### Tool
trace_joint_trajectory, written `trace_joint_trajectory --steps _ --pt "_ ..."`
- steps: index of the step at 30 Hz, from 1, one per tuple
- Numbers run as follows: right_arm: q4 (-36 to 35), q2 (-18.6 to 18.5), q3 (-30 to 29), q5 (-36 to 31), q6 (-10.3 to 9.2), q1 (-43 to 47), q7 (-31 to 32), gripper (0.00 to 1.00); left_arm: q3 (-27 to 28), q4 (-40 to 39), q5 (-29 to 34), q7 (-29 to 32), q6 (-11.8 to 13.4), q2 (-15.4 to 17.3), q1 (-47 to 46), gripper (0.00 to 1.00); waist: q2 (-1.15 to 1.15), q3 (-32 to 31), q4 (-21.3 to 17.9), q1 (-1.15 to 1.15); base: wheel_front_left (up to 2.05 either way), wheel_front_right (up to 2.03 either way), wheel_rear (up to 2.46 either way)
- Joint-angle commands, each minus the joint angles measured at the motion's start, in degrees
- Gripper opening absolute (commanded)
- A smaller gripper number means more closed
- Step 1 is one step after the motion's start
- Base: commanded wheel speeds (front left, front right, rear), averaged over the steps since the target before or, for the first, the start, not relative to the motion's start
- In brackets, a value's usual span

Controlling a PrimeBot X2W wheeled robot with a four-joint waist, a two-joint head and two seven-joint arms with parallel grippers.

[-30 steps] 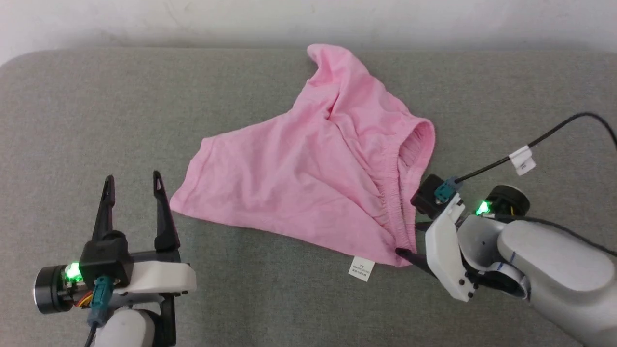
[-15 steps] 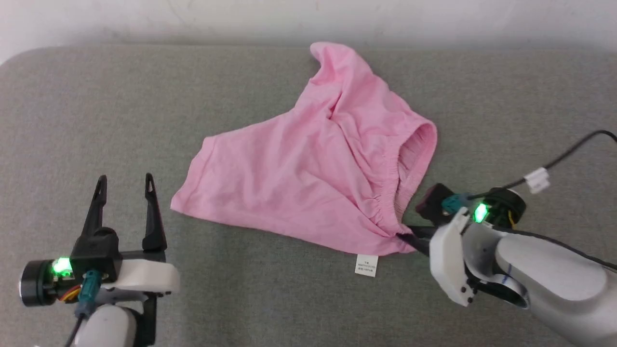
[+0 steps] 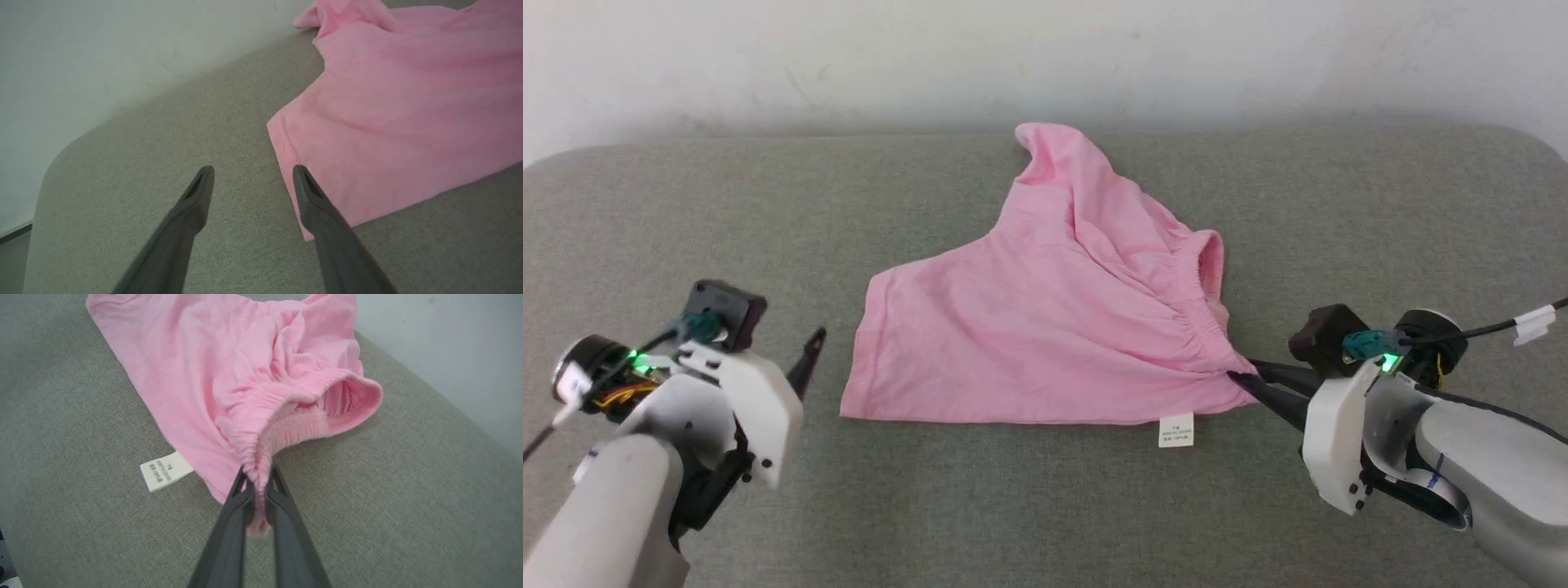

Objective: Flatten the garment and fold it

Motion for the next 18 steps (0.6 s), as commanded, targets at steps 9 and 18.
trace_joint_trajectory --steps 9,18 --pt "-0.7 2.5 -1.8 -2.2 -0.05 1.1 0.4 0.00 -14.2 1.8 -14.9 19.6 -0.8 5.7 -8.7 1.00 0.01 1.8 -1.7 0.00 0.00 0.00 0.00" --pt "-0.5 4.5 -1.4 -3.0 -0.05 -0.6 0.2 0.00 -24.5 9.7 -18.0 24.2 -0.8 8.2 -16.8 1.00 0.01 4.9 -4.1 0.00 0.00 0.00 0.00"
